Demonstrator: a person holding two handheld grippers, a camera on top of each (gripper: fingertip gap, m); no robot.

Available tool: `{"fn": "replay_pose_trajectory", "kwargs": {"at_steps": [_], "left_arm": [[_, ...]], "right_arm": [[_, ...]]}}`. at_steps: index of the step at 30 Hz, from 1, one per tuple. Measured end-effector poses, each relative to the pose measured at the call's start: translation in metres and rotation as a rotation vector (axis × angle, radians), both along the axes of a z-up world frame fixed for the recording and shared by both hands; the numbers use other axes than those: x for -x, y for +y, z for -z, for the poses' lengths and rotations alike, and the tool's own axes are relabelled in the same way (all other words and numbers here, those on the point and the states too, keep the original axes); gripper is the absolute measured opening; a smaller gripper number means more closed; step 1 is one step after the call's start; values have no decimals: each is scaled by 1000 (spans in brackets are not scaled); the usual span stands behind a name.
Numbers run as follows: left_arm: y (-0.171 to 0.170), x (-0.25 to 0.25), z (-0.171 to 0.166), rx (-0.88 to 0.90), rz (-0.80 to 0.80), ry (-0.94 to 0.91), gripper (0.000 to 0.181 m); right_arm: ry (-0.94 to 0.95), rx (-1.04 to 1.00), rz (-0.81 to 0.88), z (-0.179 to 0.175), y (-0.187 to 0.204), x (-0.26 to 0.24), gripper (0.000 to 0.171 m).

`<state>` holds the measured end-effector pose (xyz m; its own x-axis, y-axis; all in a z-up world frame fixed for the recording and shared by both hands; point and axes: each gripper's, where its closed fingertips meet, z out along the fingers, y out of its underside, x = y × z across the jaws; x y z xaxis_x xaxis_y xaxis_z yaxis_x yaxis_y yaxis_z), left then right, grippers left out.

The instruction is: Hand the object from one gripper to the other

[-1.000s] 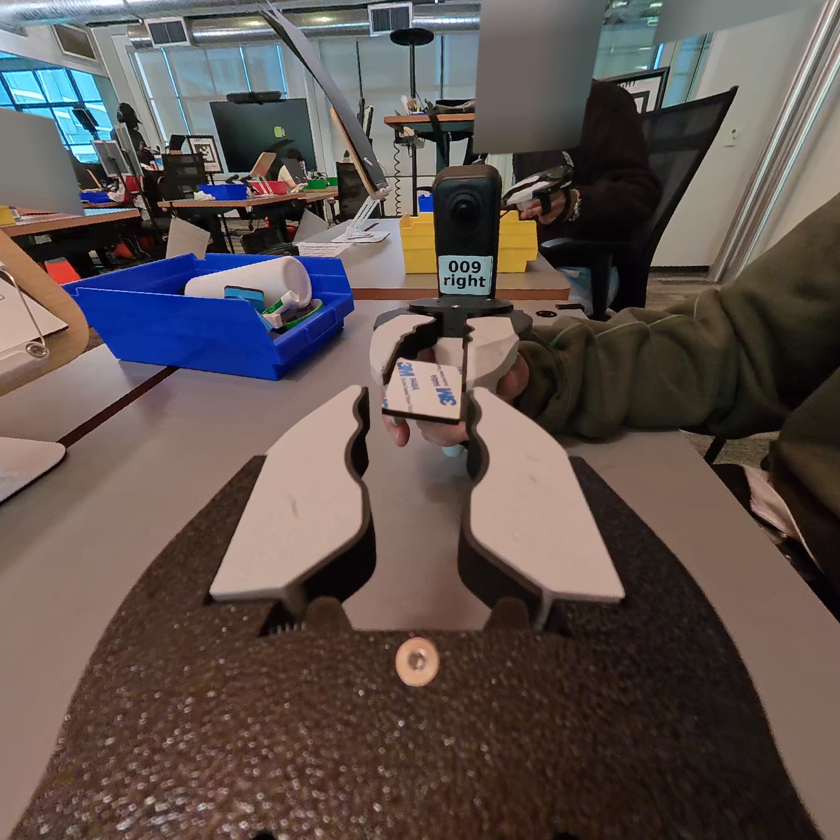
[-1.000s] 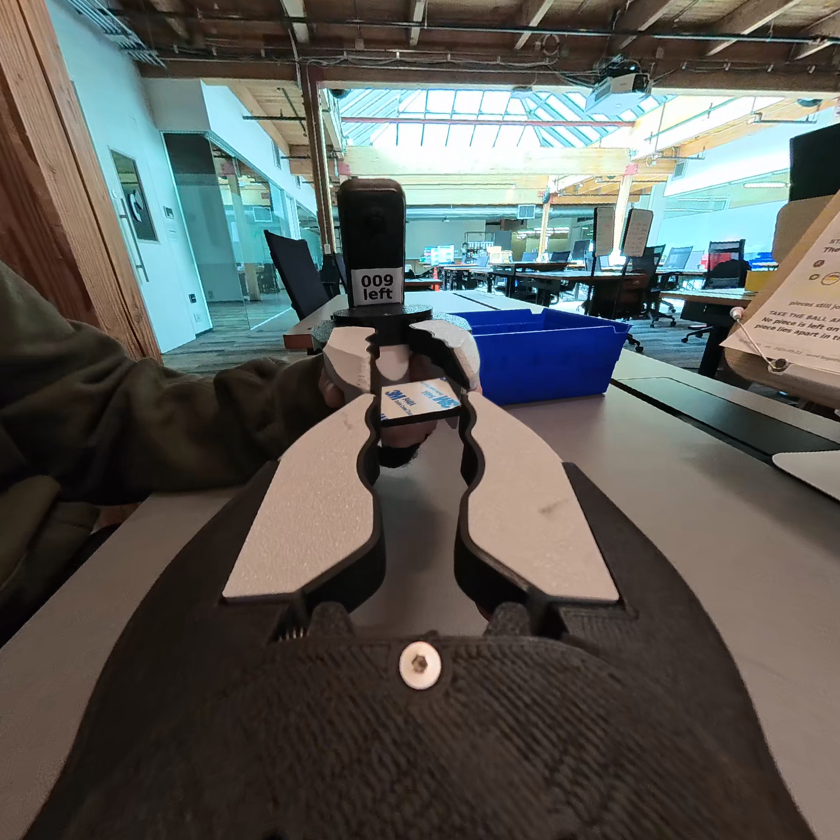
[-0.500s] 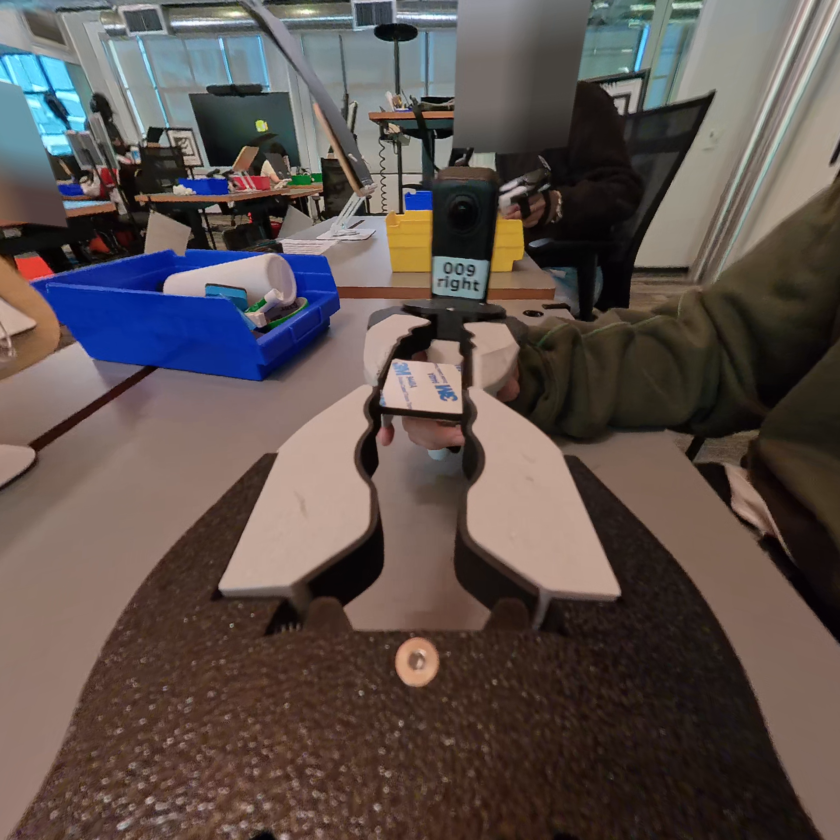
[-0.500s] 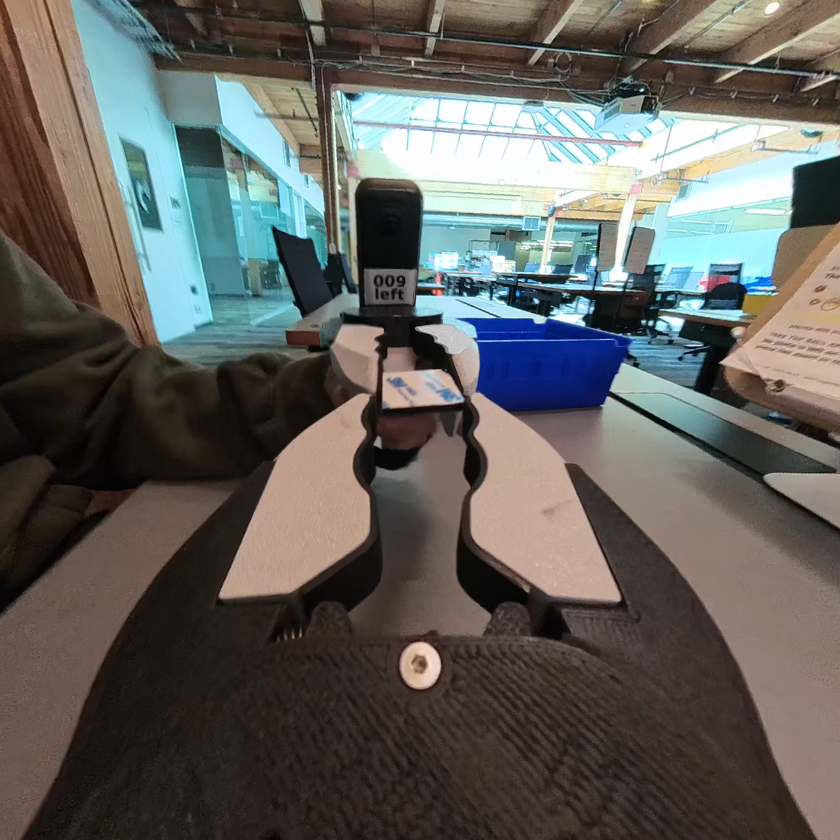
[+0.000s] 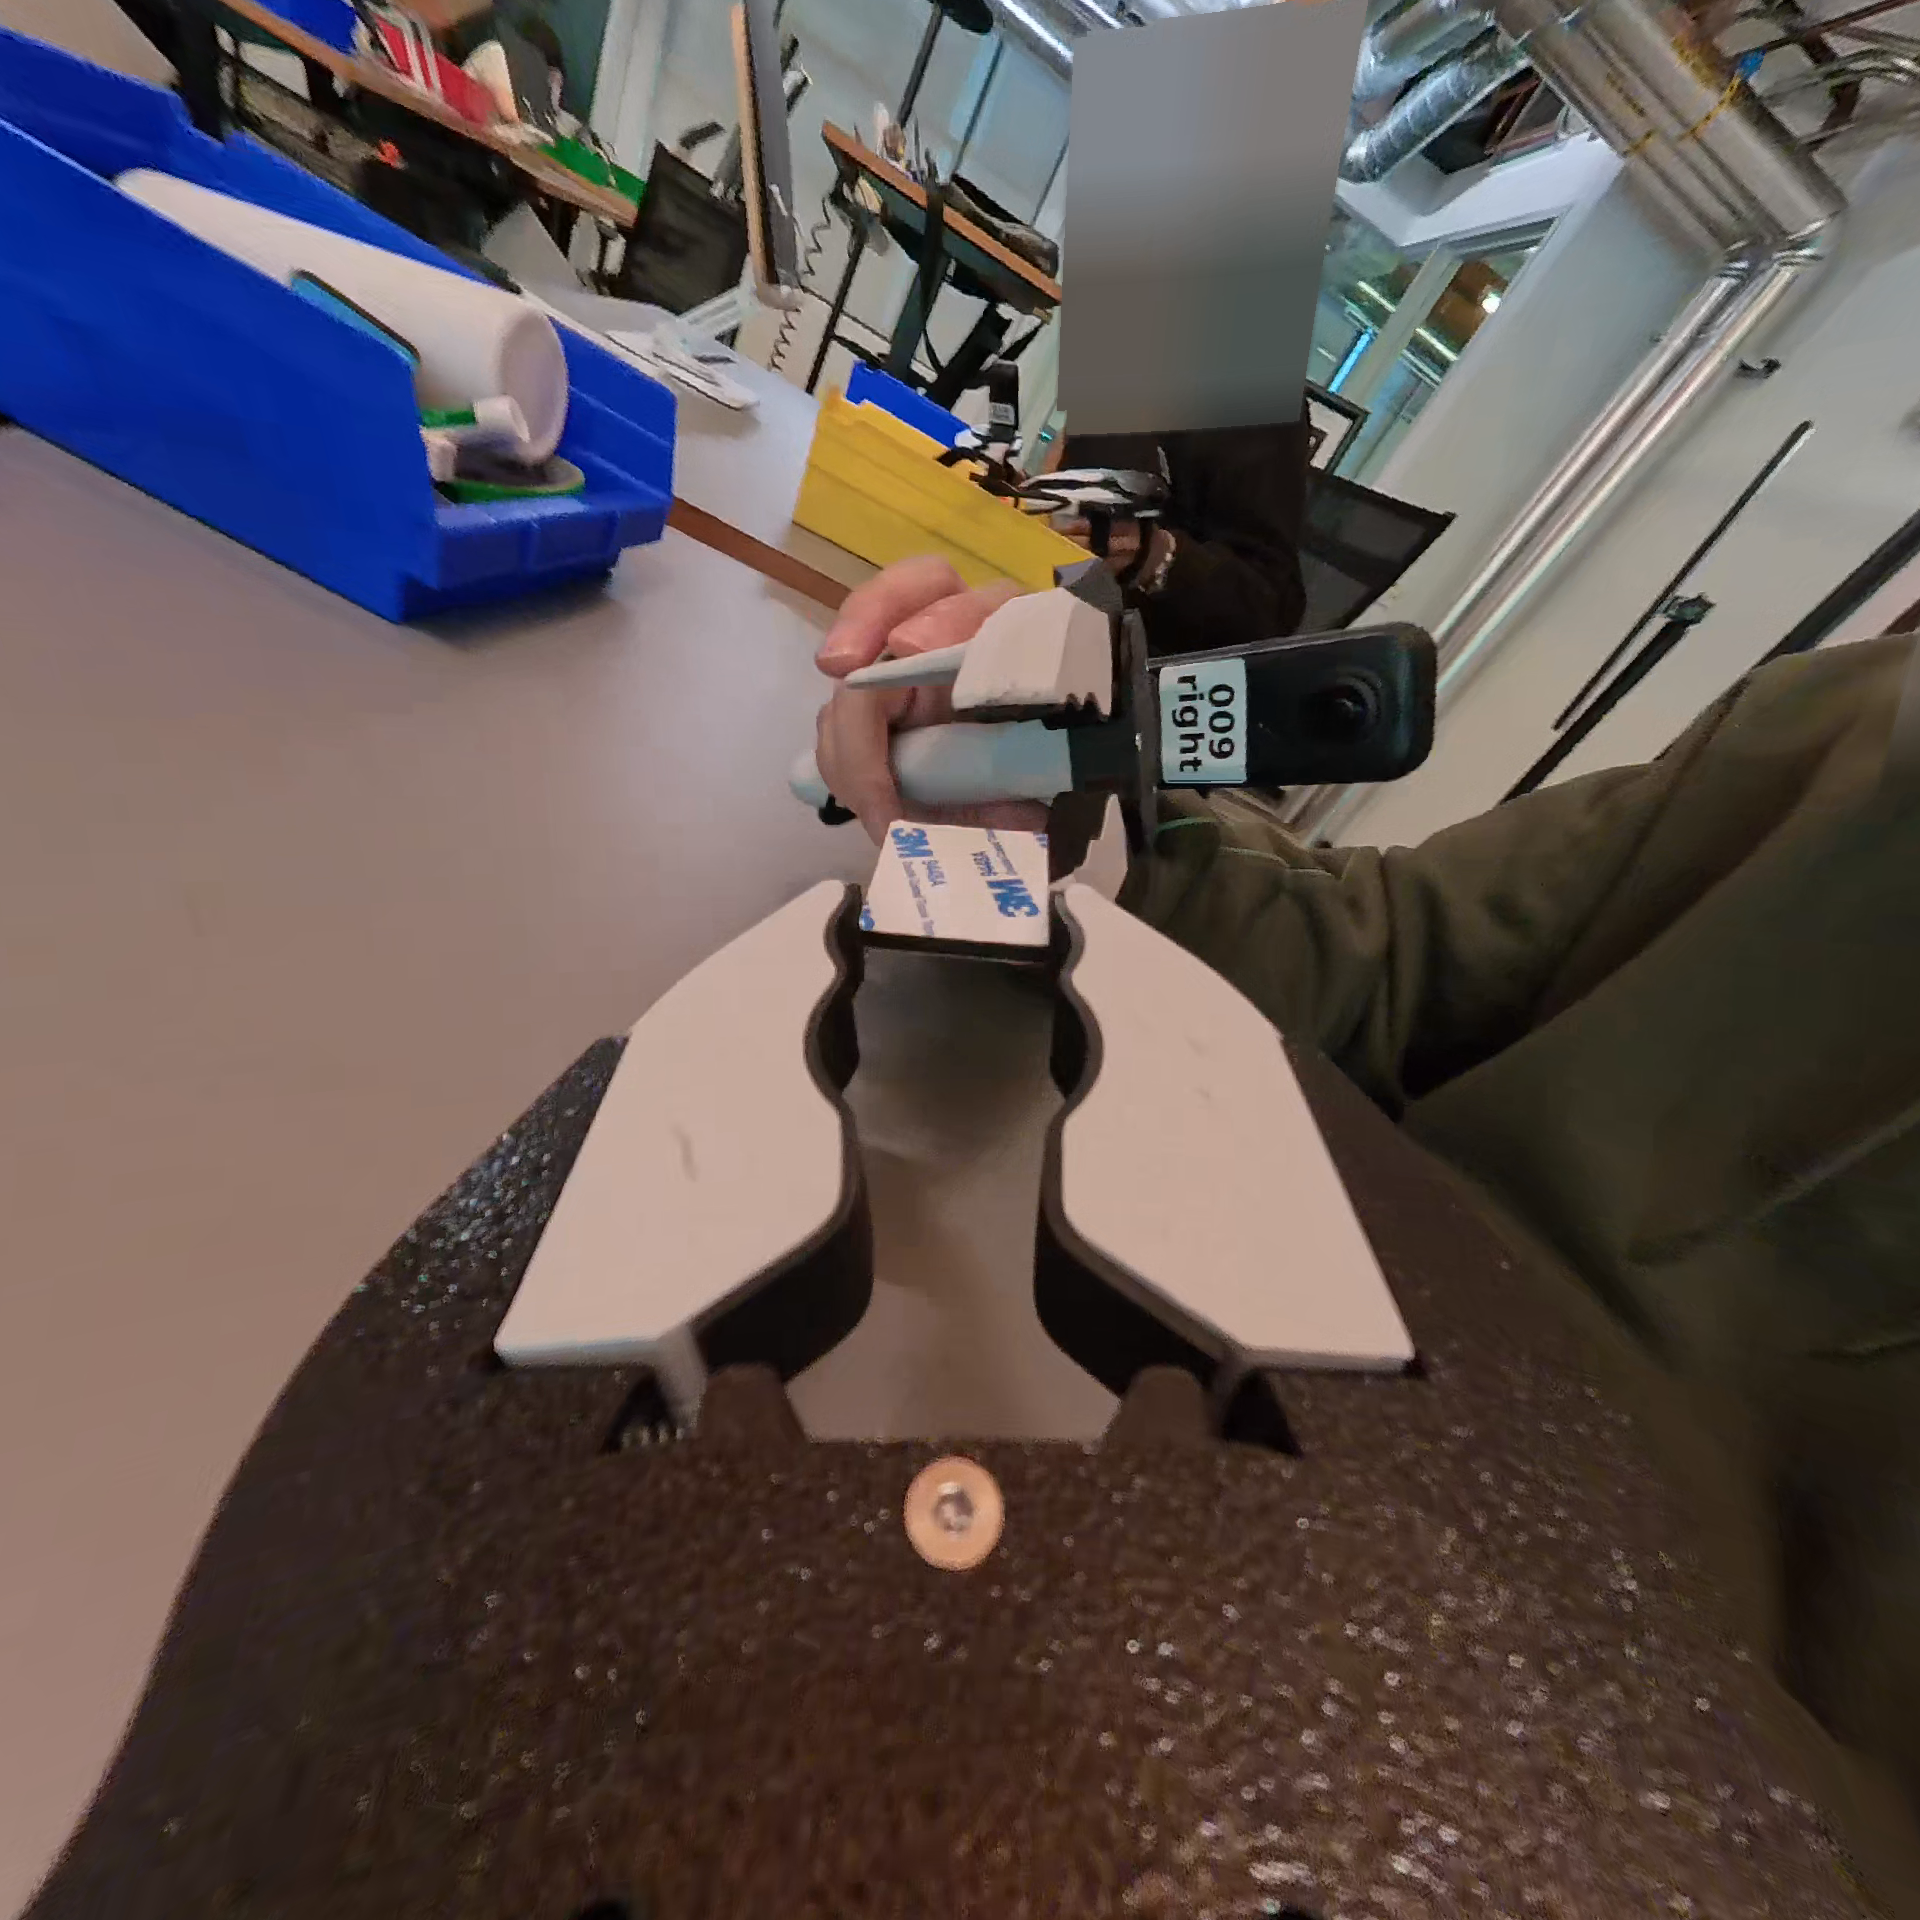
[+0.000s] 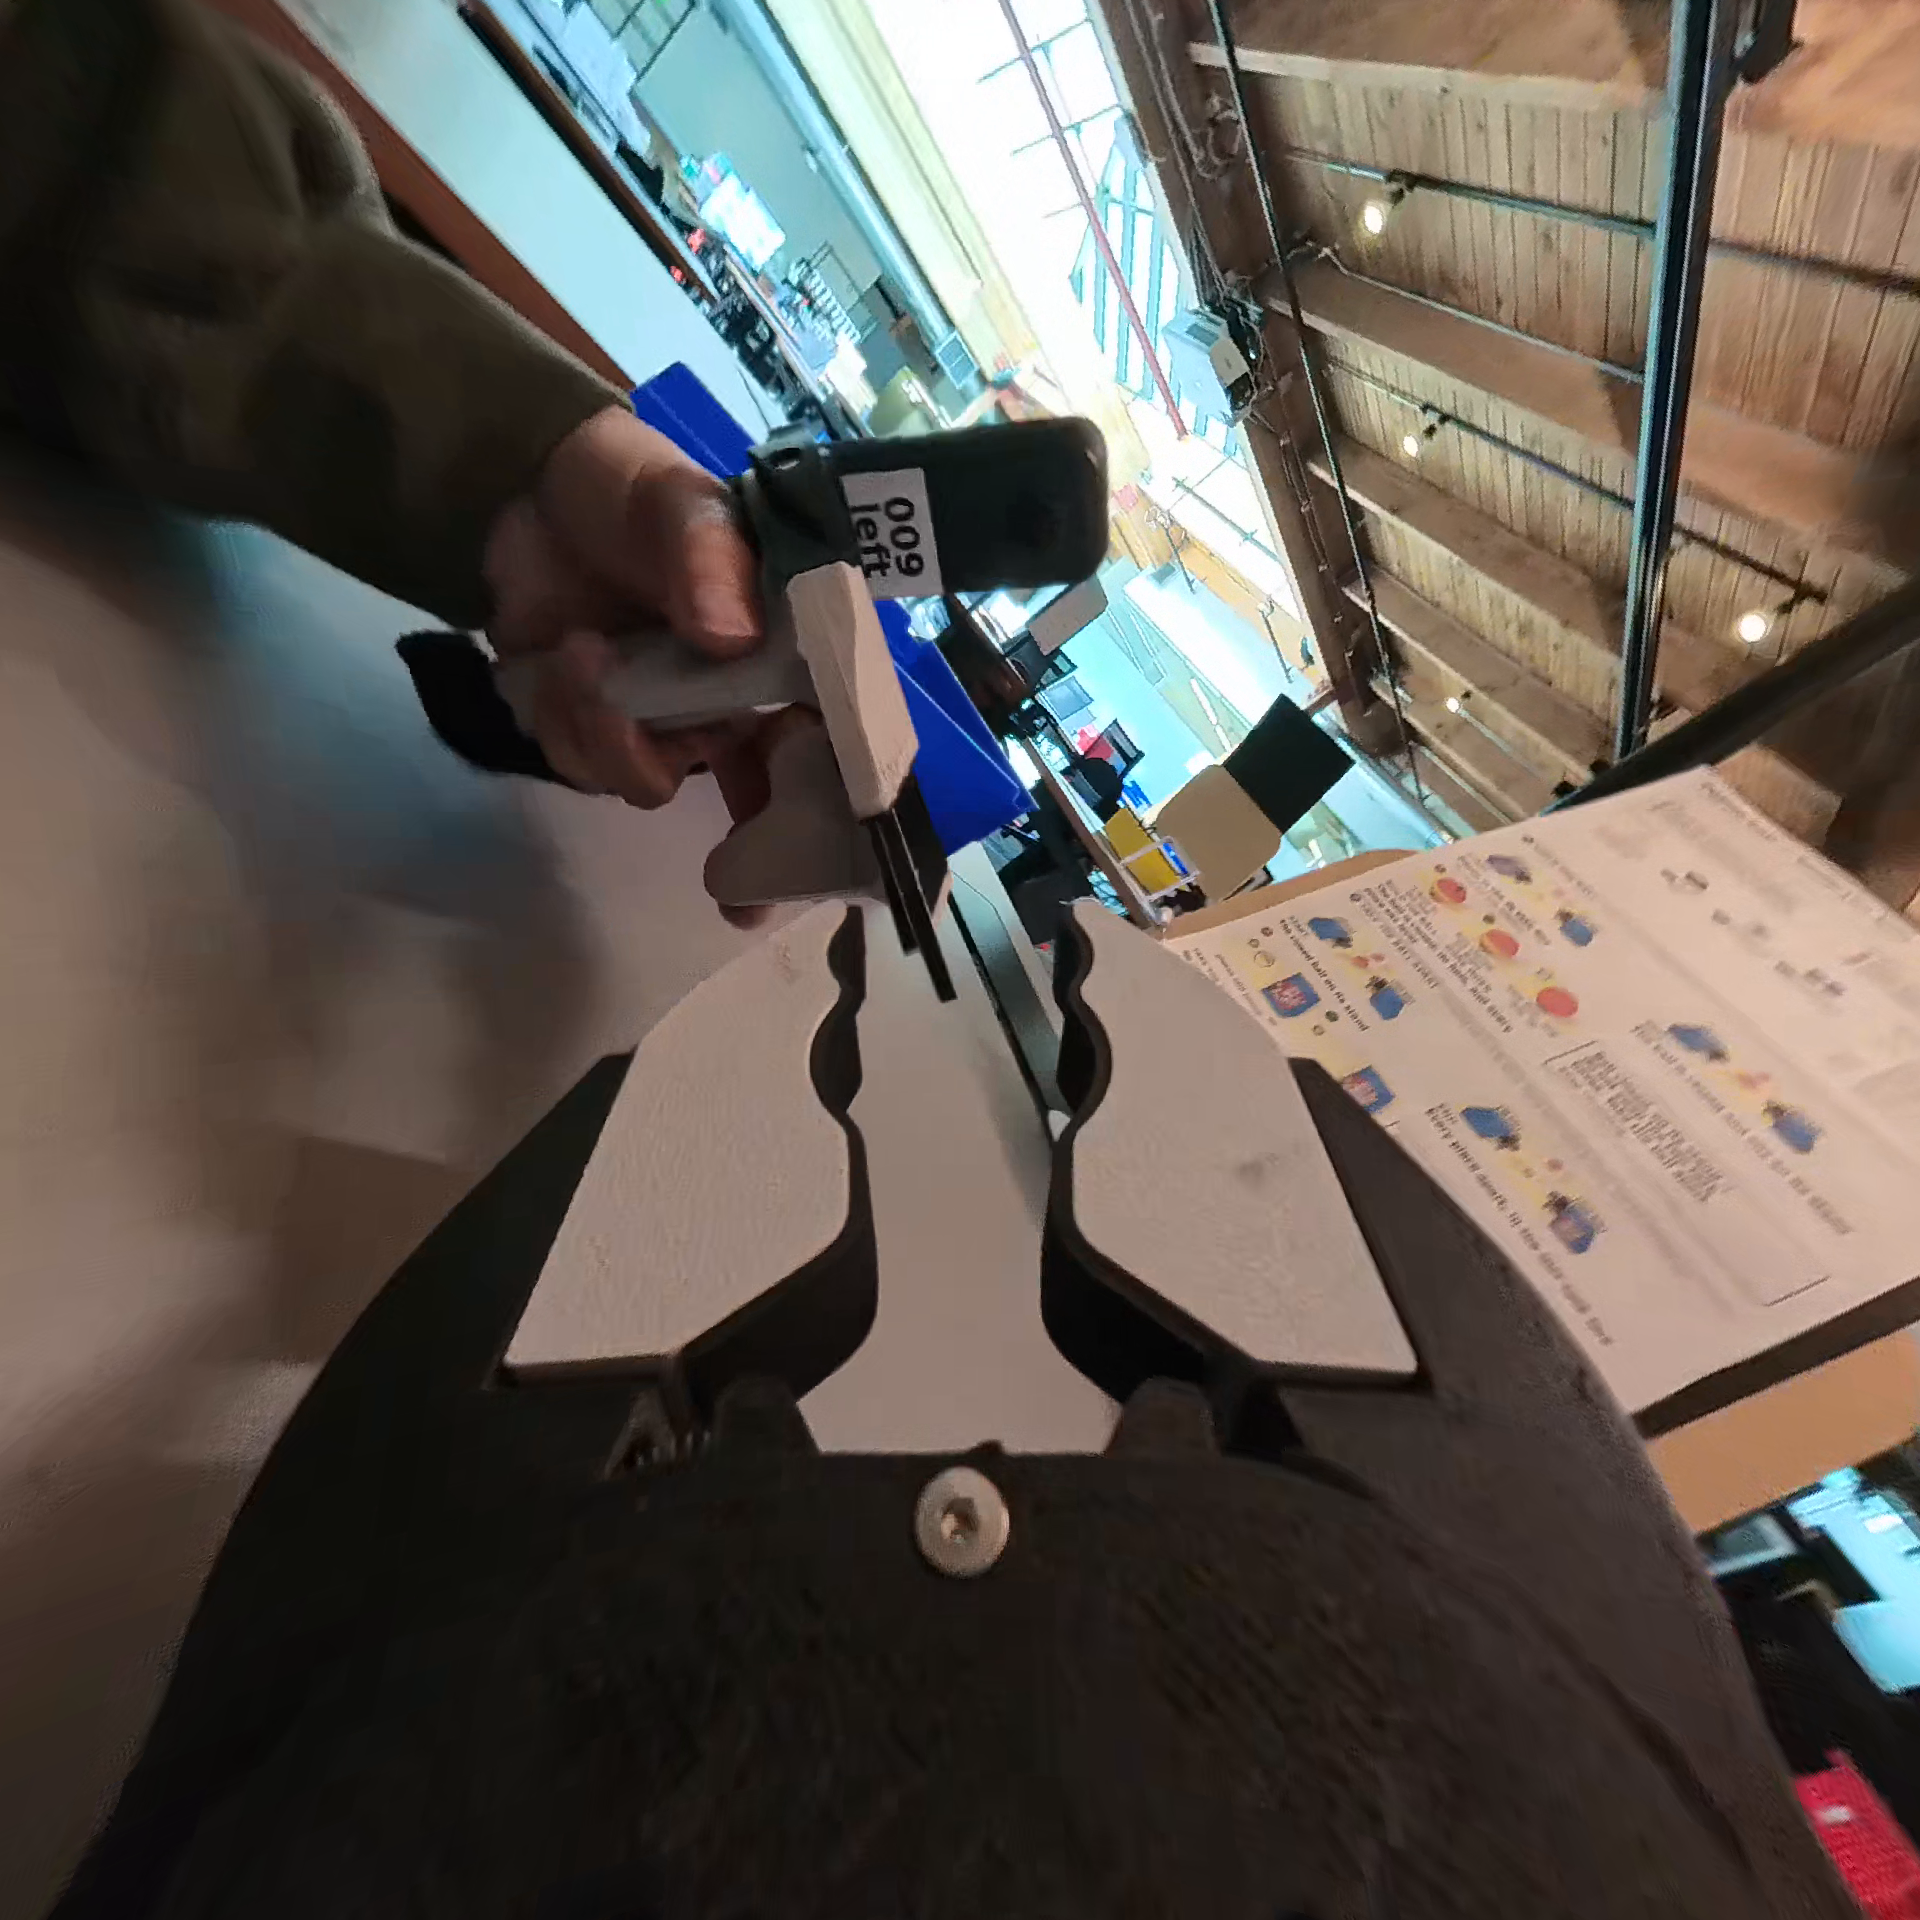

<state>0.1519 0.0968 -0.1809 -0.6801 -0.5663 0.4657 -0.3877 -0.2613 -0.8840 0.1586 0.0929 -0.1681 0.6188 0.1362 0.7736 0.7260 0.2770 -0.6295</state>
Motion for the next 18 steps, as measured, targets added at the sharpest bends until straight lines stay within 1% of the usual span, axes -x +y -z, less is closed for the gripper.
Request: {"fn": "replay_pose_trajectory", "kwargs": {"at_steps": [1,6,9,10,12,13,16,18], "left_arm": [[-2,2,0,14,20,11,33],[-5,5,1,50,58,37,33],[-3,5,-4,62,51,1,34],[-1,3,-7,38,27,-37,38],[3,0,-10,-62,-51,-126,58],[5,-1,-11,-135,-81,-184,57],[7,-1,-10,-375,-150,-343,44],[5,-1,-9,-435,-158,-388,34]], "right_arm": [[-33,-4,1,1,0,2,31],[-80,27,-33,7,0,14,4],[32,79,-55,5,1,15,3],[97,100,-64,3,2,14,3],[275,136,-67,-3,4,5,3],[376,165,-93,-5,3,1,3],[686,270,-231,-12,0,-5,3],[835,340,-327,-12,-2,-5,3]]}}
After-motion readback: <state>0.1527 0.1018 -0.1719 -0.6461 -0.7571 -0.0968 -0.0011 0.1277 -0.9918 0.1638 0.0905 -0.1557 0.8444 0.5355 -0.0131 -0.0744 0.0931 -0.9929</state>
